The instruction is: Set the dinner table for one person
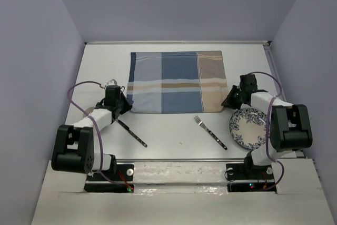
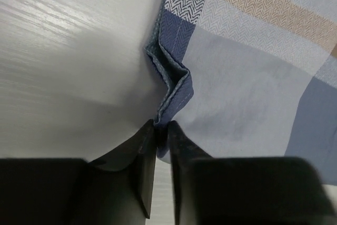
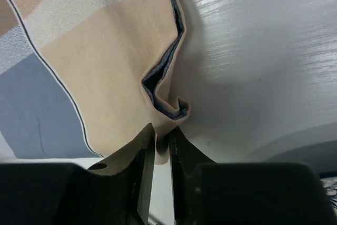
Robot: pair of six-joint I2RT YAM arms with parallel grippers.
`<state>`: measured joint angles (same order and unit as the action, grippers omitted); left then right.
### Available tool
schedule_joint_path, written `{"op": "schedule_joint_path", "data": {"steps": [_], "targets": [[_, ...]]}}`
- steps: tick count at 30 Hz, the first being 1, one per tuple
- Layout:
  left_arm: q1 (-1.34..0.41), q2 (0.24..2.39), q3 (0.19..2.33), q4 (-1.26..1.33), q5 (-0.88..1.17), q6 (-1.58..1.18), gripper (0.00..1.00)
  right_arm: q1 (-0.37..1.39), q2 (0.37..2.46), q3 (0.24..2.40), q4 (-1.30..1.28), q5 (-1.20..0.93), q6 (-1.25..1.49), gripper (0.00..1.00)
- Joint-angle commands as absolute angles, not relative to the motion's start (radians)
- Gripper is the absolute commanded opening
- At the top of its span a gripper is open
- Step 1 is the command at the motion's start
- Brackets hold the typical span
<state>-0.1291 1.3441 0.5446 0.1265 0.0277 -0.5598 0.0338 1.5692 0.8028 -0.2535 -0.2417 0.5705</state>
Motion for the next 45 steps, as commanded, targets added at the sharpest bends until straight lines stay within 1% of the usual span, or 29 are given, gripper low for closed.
{"op": "schedule_joint_path", "data": {"steps": [1,2,4,5,6,7,8,12,14,15,18,19,20,21,22,24,25,26,27,28,31,33,34,36,38,42,44,45], "targets": [[-0.126,1.286,0.561,0.11,0.02,-0.56,0.34,0.032,1.511,0.839,-0.259,-0.238,0.566,0.35],[-0.126,1.266,0.561,0.109,0.023,-0.561,0.44,0.032,1.502,0.85,-0.268,-0.241,0.563,0.37],[-0.126,1.243,0.56,0.103,0.031,-0.563,0.52,0.032,1.488,0.877,-0.297,-0.241,0.551,0.53],[-0.126,1.217,0.564,0.1,0.035,-0.563,0.59,0.032,1.468,0.885,-0.319,-0.232,0.546,0.57],[-0.127,1.204,0.568,0.098,0.047,-0.563,0.62,0.032,1.457,0.893,-0.328,-0.226,0.539,0.61],[-0.127,1.18,0.574,0.095,0.057,-0.563,0.69,0.032,1.43,0.9,-0.339,-0.216,0.538,0.61],[-0.127,1.164,0.578,0.094,0.066,-0.561,0.72,0.032,1.413,0.902,-0.347,-0.201,0.538,0.61],[-0.143,1.105,0.636,0.069,0.112,-0.545,0.83,0.02,1.31,0.897,-0.403,-0.151,0.564,0.61],[-0.164,1.068,0.661,0.054,0.144,-0.529,0.87,-0.008,1.26,0.888,-0.445,-0.105,0.615,0.59],[-0.175,1.056,0.676,0.042,0.158,-0.52,0.89,-0.032,1.232,0.87,-0.49,-0.041,0.635,0.57],[-0.238,1.008,0.722,0.012,0.192,-0.486,0.91,-0.245,1.111,0.809,-0.563,-0.005,0.699,0.55],[-0.261,0.996,0.742,0.0,0.193,-0.47,0.91,-0.314,1.077,0.811,-0.605,0.05,0.724,0.54],[-0.306,0.976,0.75,-0.03,0.192,-0.463,0.91,-0.314,1.086,0.833,-0.659,0.18,0.732,0.54],[-0.328,0.963,0.759,-0.047,0.192,-0.457,0.91,-0.331,1.088,0.836,-0.708,0.21,0.738,0.54],[-0.351,0.951,0.762,-0.051,0.196,-0.453,0.91,-0.397,1.086,0.833,-0.727,0.231,0.753,0.56],[-0.418,0.924,0.768,-0.057,0.21,-0.445,0.91,-0.455,1.098,0.847,-0.773,0.309,0.755,0.62],[-0.466,0.905,0.776,-0.063,0.215,-0.431,0.91,-0.5,1.115,0.856,-0.813,0.365,0.752,0.7],[-0.466,0.896,0.782,-0.066,0.215,-0.423,0.92,-0.524,1.121,0.857,-0.827,0.397,0.749,0.74],[-0.516,0.875,0.791,-0.072,0.207,-0.402,0.94,-0.582,1.126,0.856,-0.851,0.425,0.75,0.8],[-0.543,0.874,0.795,-0.075,0.198,-0.402,0.94,-0.583,1.126,0.856,-0.86,0.436,0.747,0.82],[-0.629,0.835,0.808,-0.098,0.141,-0.359,0.98,-0.644,1.121,0.845,-0.885,0.382,0.753,0.87],[-0.659,0.807,0.805,-0.109,0.106,-0.336,0.99,-0.666,1.108,0.795,-0.876,0.306,0.756,0.91],[-0.687,0.799,0.798,-0.109,0.079,-0.328,0.99,-0.666,1.115,0.781,-0.874,0.295,0.762,0.91],[-0.71,0.779,0.781,-0.109,0.061,-0.313,0.99,-0.666,1.129,0.788,-0.876,0.203,0.749,0.92],[-0.732,0.767,0.769,-0.103,0.046,-0.308,0.99,-0.666,1.149,0.746,-0.862,0.132,0.753,0.93],[-0.738,0.762,0.762,-0.087,0.049,-0.319,0.99,-0.666,1.198,0.707,-0.838,0.097,0.779,0.91],[-0.738,0.772,0.765,-0.081,0.048,-0.327,0.99,-0.666,1.21,0.681,-0.813,0.08,0.805,0.91],[-0.738,0.776,0.77,-0.075,0.046,-0.328,0.99,-0.666,1.218,0.666,-0.787,0.068,0.813,0.93]]}}
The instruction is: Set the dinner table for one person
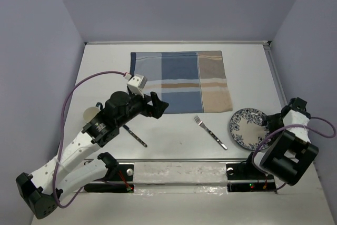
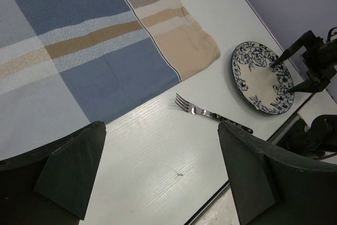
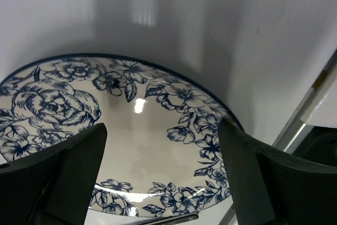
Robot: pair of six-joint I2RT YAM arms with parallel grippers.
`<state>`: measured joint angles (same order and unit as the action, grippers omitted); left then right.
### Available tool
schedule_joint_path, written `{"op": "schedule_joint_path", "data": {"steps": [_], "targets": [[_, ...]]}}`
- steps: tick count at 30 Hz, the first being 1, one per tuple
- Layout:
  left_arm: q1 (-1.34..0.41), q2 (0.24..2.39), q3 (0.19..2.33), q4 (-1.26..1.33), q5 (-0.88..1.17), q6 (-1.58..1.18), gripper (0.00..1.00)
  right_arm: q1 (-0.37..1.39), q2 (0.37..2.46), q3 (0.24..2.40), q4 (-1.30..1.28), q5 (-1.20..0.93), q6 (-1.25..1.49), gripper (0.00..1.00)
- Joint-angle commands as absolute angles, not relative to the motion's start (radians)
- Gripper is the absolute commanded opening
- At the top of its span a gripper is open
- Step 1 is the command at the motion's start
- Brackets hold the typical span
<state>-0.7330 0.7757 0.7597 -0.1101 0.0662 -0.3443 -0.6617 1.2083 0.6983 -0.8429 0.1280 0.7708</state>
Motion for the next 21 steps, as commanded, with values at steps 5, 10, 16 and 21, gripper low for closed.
{"op": "schedule_joint_path", "data": {"steps": [5,10,16,21], "targets": [[-0.738,0.816,0.805,-0.063,0.043,-0.342,0.99,-0.666,1.29,0.623,-0.721,0.034,0.848,0.94],[-0.736,0.864,0.828,-0.057,0.044,-0.351,0.99,-0.666,1.304,0.569,-0.562,-0.039,0.867,0.88],[-0.736,0.922,0.844,-0.048,0.032,-0.341,0.99,-0.666,1.412,0.692,-0.489,-0.072,0.825,0.84],[-0.736,0.972,0.867,-0.046,0.015,-0.318,0.99,-0.666,1.543,0.719,-0.355,-0.107,0.845,0.76]]}}
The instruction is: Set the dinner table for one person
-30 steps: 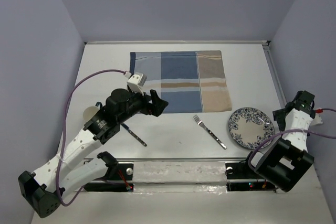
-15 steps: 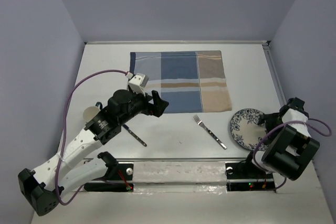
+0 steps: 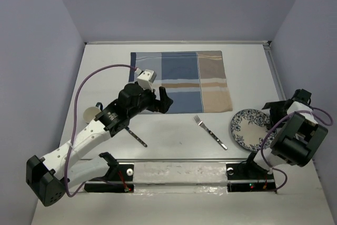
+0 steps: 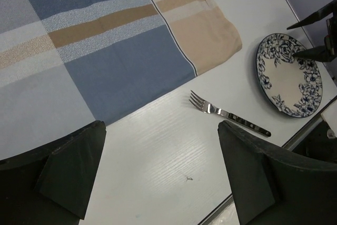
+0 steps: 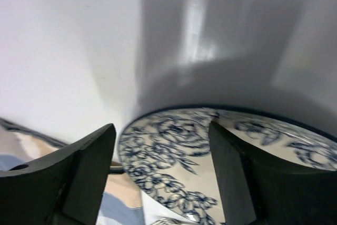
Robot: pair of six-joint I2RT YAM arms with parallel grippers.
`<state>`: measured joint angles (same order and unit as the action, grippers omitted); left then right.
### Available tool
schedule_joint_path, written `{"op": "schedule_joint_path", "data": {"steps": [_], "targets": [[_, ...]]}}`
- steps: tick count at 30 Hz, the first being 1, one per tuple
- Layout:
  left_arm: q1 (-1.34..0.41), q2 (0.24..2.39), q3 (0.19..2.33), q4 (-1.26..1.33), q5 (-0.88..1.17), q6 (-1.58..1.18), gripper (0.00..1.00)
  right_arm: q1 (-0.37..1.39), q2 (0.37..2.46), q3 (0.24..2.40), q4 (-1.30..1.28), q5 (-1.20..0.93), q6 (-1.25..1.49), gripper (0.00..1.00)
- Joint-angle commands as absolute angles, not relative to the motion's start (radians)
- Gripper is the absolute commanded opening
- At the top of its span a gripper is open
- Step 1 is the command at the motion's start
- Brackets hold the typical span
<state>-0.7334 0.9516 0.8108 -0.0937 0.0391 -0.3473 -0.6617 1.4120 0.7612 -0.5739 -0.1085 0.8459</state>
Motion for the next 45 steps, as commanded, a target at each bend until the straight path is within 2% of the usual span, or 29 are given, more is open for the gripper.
{"op": "schedule_joint_path", "data": {"steps": [1,13,17,21,25,29,35,38,42,45], "targets": [[-0.735,0.979,0.88,-0.049,0.011,-0.313,0.99,-0.666,1.563,0.747,-0.341,-0.101,0.845,0.75],[-0.689,1.15,1.046,-0.069,-0.032,-0.316,0.99,-0.598,1.876,1.087,-0.181,-0.179,0.939,0.69],[-0.663,1.19,1.083,-0.084,-0.029,-0.314,0.99,-0.566,1.881,1.173,-0.15,-0.189,0.962,0.68],[-0.647,1.206,1.091,-0.086,-0.032,-0.314,0.99,-0.52,1.823,1.193,-0.152,-0.189,0.94,0.68],[-0.644,1.232,1.101,-0.086,-0.005,-0.305,0.99,-0.52,1.703,1.125,-0.166,-0.152,0.904,0.68],[-0.647,1.278,1.134,-0.075,0.141,-0.304,0.99,-0.52,1.583,1.042,-0.254,-0.101,0.845,0.68],[-0.657,1.333,1.163,-0.084,0.276,-0.272,0.99,-0.569,1.332,0.891,-0.541,0.193,0.83,0.68],[-0.66,1.301,1.126,-0.087,0.288,-0.27,0.99,-0.621,1.229,0.848,-0.649,0.343,0.81,0.74],[-0.696,1.255,1.085,-0.112,0.307,-0.262,0.99,-0.727,1.21,0.842,-0.8,0.377,0.841,0.84],[-0.729,1.221,1.055,-0.123,0.336,-0.259,0.99,-0.79,1.223,0.85,-0.842,0.402,0.896,0.87]]}}
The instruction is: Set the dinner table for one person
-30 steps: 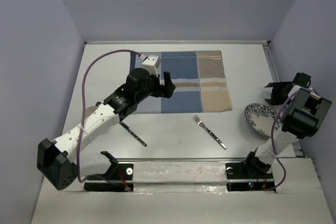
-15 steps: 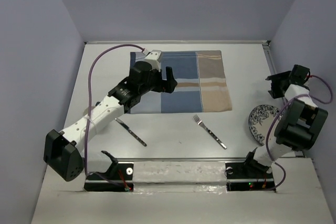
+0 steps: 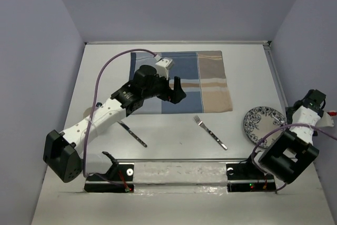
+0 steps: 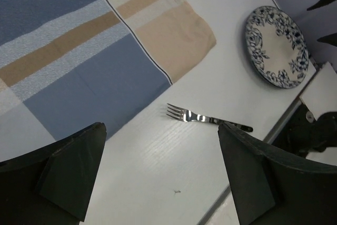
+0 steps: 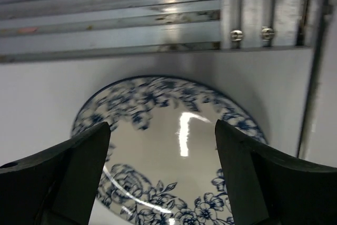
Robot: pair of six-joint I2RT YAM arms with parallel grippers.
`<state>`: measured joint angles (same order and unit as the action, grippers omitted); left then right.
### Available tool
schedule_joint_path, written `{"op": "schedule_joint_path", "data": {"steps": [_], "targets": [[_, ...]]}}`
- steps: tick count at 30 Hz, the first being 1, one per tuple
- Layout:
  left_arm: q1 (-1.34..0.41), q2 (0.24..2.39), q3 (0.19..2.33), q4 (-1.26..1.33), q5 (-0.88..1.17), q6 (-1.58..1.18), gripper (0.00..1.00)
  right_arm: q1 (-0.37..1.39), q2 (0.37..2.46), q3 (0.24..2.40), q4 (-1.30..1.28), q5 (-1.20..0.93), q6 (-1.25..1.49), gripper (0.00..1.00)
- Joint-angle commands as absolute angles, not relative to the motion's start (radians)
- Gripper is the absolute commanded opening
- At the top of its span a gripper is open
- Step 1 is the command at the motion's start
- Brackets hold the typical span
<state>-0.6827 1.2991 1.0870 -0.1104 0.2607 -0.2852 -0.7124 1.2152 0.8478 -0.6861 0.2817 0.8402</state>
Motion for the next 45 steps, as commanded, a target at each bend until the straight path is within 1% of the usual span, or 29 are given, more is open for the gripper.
{"op": "schedule_joint_path", "data": {"steps": [1,5,10,17,21,24,28,32,37,40,43,45], "targets": [[-0.745,1.207,1.048,-0.126,0.34,-0.256,0.99,-0.825,1.235,0.854,-0.877,0.396,0.917,0.9],[-0.773,1.143,1.016,-0.141,0.331,-0.224,0.99,-0.825,1.275,0.844,-0.91,0.333,1.034,0.92],[-0.778,1.118,1.002,-0.15,0.304,-0.207,0.99,-0.825,1.273,0.726,-0.803,0.227,1.0,0.93],[-0.778,1.135,1.035,-0.155,0.302,-0.219,0.99,-0.825,1.287,0.676,-0.772,0.267,0.959,0.9],[-0.778,1.155,1.049,-0.158,0.307,-0.221,0.99,-0.825,1.234,0.732,-0.799,0.296,0.927,0.87],[-0.778,1.166,1.054,-0.152,0.305,-0.222,0.99,-0.825,1.212,0.758,-0.811,0.307,0.914,0.86],[-0.778,1.17,1.06,-0.159,0.301,-0.213,0.99,-0.825,1.238,0.709,-0.807,0.282,0.942,0.87],[-0.778,1.169,1.055,-0.175,0.282,-0.206,0.99,-0.825,1.217,0.666,-0.779,0.265,0.953,0.86],[-0.778,1.172,1.051,-0.173,0.273,-0.201,0.99,-0.825,1.223,0.658,-0.775,0.259,0.945,0.85],[-0.776,1.177,1.049,-0.173,0.262,-0.201,0.99,-0.825,1.235,0.649,-0.736,0.249,0.931,0.81],[-0.773,1.175,1.045,-0.161,0.256,-0.207,0.99,-0.825,1.252,0.631,-0.616,0.158,0.913,0.7],[-0.772,1.184,1.042,-0.155,0.253,-0.216,0.99,-0.825,1.269,0.612,-0.527,0.027,0.908,0.68]]}}
